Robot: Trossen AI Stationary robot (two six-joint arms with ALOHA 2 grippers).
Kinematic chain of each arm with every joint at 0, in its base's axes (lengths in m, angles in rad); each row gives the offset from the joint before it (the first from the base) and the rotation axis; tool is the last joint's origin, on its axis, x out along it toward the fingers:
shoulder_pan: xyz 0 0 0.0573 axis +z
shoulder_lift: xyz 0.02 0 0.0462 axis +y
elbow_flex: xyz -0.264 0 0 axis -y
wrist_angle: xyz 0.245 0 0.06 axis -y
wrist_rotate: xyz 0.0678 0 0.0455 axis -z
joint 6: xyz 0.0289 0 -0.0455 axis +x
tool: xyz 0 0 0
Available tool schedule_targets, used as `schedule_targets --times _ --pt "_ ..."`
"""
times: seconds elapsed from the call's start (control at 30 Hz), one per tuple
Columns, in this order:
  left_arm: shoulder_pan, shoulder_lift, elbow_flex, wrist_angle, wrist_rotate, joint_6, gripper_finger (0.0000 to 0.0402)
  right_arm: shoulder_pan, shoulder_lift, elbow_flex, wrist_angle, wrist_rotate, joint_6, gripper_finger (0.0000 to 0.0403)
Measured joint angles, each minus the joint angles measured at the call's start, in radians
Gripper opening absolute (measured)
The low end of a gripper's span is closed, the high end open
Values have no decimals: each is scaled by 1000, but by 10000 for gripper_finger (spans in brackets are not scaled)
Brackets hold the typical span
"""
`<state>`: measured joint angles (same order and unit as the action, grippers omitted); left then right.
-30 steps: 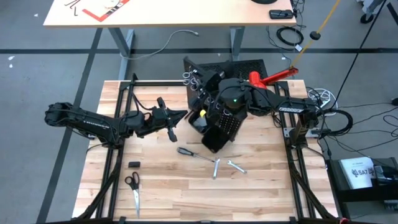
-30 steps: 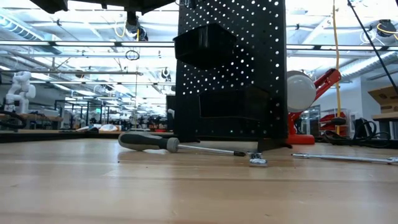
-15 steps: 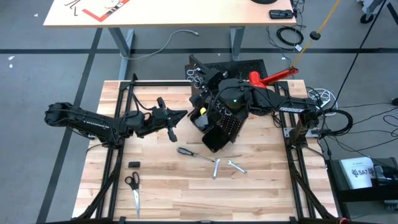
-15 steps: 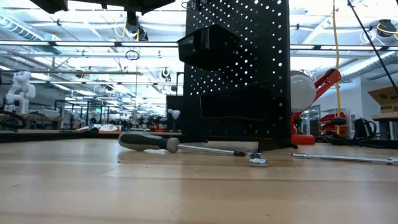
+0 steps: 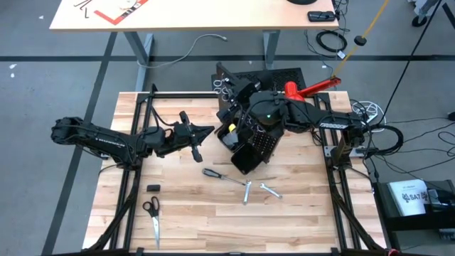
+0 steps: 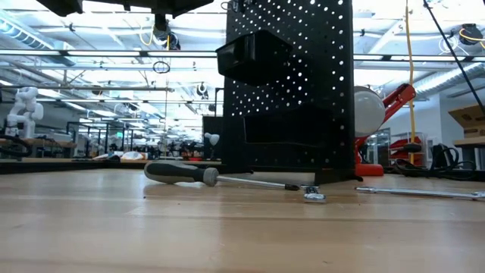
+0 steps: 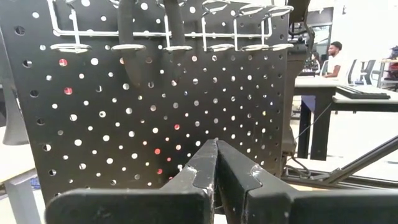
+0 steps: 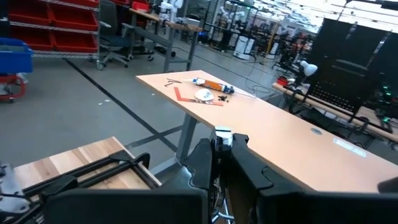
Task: Hang tools onto peg board
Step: Unhang the pliers from the pegboard
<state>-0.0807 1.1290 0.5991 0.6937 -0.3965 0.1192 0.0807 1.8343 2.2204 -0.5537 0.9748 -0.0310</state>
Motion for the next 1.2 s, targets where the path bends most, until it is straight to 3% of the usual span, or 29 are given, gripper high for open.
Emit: schedule_targets --times 0.47,0.63,0.7,0.97,1.2 --pt "7 0 0 -35 -8 28 18 16 -3 3 -82 55 80 16" --pt "34 0 0 -154 -160 70 18 29 -7 3 -91 52 69 16" --pt "76 1 0 -168 -160 62 18 32 -8 3 -91 51 62 16" --pt "377 7 0 -150 223 -34 34 39 -8 2 -89 41 37 16" --pt "659 36 0 -90 609 -62 159 39 -7 2 -83 12 24 16"
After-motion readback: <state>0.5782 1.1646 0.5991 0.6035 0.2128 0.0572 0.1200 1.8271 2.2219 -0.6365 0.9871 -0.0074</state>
